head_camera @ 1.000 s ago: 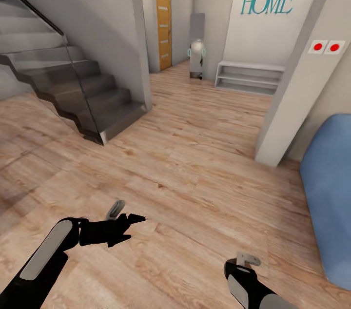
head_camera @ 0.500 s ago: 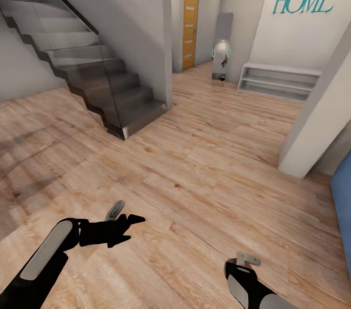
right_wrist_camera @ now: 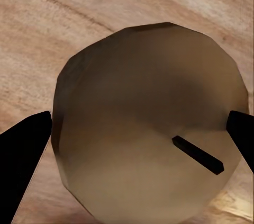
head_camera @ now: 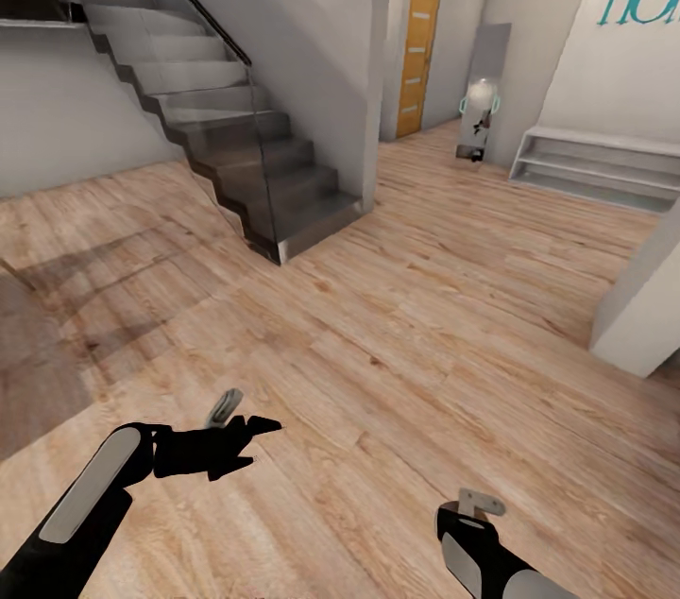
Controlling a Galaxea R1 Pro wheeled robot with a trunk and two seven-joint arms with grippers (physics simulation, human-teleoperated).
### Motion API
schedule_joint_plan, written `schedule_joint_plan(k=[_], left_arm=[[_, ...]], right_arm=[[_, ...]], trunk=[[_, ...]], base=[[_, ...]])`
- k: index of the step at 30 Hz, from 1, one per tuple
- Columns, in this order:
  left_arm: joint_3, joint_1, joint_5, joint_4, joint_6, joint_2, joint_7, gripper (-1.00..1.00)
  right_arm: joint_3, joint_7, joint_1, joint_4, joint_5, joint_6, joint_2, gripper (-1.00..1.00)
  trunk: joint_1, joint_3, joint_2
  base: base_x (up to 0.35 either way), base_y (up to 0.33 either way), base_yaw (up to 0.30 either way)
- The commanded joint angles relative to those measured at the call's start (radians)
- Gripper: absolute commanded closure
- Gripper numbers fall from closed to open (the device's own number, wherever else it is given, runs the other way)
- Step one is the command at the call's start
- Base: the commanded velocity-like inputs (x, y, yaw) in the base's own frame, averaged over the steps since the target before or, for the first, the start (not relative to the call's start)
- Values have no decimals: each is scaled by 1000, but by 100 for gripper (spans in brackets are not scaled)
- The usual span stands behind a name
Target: Place each of the two pumpkins and all three candles from the living room inside a cabinet in the living room (use any cabinet), then make sure every cabinet is closed, and position the cauldron so it is next to a table in the living room.
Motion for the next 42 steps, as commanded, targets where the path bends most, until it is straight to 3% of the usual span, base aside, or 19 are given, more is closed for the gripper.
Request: schedule_joint_plan(k=[1, 42], left_arm=[[-1, -1, 10, -1, 0, 1, 10, -100], [0, -1, 10, 1, 0, 1, 10, -100]], right_arm=[[9, -7, 0, -2, -4, 4, -1, 100], [10, -7, 0, 1, -3, 3, 0, 100]], trunk=[[0, -1, 0], [0, -1, 0]], base=[[0, 0, 286], [0, 0, 286]])
